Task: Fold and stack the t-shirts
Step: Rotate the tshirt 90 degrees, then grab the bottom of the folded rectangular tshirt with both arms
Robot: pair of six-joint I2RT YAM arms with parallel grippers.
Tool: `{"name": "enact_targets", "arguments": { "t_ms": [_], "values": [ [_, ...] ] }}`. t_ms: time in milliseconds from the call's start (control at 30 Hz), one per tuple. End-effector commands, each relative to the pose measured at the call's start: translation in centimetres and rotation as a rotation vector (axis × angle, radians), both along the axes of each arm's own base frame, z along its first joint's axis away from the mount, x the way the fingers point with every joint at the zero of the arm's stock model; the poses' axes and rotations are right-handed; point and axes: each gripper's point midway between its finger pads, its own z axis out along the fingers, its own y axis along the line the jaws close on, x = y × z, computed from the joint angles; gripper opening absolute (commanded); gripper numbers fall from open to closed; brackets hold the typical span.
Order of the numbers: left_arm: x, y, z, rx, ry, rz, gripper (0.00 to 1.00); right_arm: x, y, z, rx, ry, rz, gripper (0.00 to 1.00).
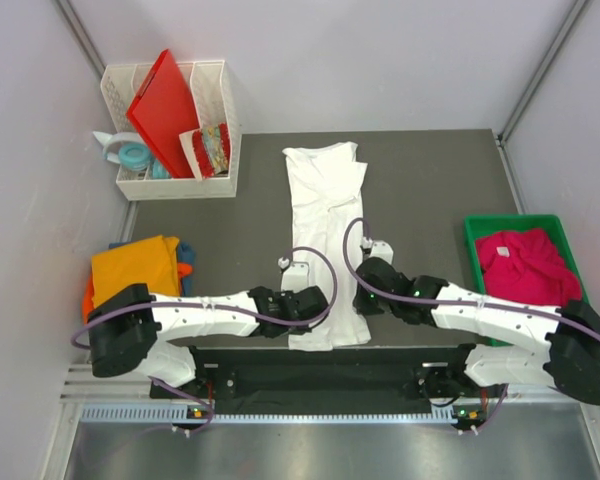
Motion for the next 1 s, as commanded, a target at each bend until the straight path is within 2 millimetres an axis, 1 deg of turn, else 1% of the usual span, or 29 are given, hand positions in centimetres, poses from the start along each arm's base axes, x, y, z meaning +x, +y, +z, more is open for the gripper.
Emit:
{"name": "enact_targets", "arguments": {
  "t_ms": [0,67,167,267,300,467,500,567,600,667,700,767,800,833,867,900,967],
  "values": [
    [-0.8,-0.4,-0.7,-0.029,0.033,-0.014,0.1,-1.7,-0.8,-1.7,-0.005,0.048,-0.04,0.0],
    [-1.1,-0.2,-1.5,-0.02,0.057,-0.007,0.09,-2.5,-0.7,-2.2,-0.003,0.072,-0.024,0.0],
    [-1.8,0.4,-2.6,-0.002,0.091,-0.001,0.09,-3.5,-1.2,-3.5,-0.026,0.113,-0.023,0.02],
    [-2.3,0.8,-3.4,0.011,0.119,0.005,0.09,-4.2,-2.1,-4.6,-0.052,0.146,-0.039,0.03],
    [-2.5,0.9,-3.6,0.013,0.128,0.006,0.09,-4.6,-2.7,-5.0,-0.067,0.163,-0.055,0.04],
    [-3.2,2.2,-4.3,0.029,0.151,0.029,0.09,-5.9,-4.6,-6.1,-0.09,0.201,-0.102,0.04],
    [-3.3,2.3,-4.1,0.022,0.147,0.029,0.09,-6.1,-4.9,-6.1,-0.096,0.201,-0.104,0.04],
    [-3.1,2.9,-4.0,0.032,0.131,0.039,0.09,-5.8,-5.0,-5.3,-0.083,0.166,-0.106,0.07],
    [-3.0,3.0,-3.5,0.021,0.117,0.039,0.09,-5.7,-5.3,-5.0,-0.094,0.153,-0.109,0.12],
    [-2.7,3.5,-2.9,0.029,0.091,0.038,0.1,-4.8,-5.5,-3.4,-0.082,0.094,-0.13,0.17],
    [-2.6,3.5,-2.3,0.016,0.078,0.037,0.11,-4.7,-5.8,-3.1,-0.096,0.085,-0.128,0.23],
    [-2.4,3.8,-1.7,0.015,0.056,0.035,0.11,-3.9,-5.9,-1.5,-0.088,0.029,-0.131,0.28],
    [-2.2,3.7,-1.1,-0.007,0.04,0.034,0.13,-3.7,-5.9,-1.1,-0.089,0.013,-0.127,0.34],
    [-2.1,3.7,-0.8,-0.017,0.028,0.032,0.14,-3.3,-6.0,-0.3,-0.08,-0.016,-0.132,0.37],
    [-1.8,3.7,-0.4,-0.023,0.008,0.037,0.16,-3.1,-5.8,0.3,-0.068,-0.03,-0.127,0.39],
    [-1.6,3.6,0.4,-0.054,-0.01,0.04,0.19,-3.1,-5.7,0.6,-0.062,-0.036,-0.123,0.42],
    [-1.6,3.5,0.8,-0.074,-0.024,0.041,0.25,-3.3,-5.5,0.6,-0.06,-0.025,-0.102,0.43]
  ]
}}
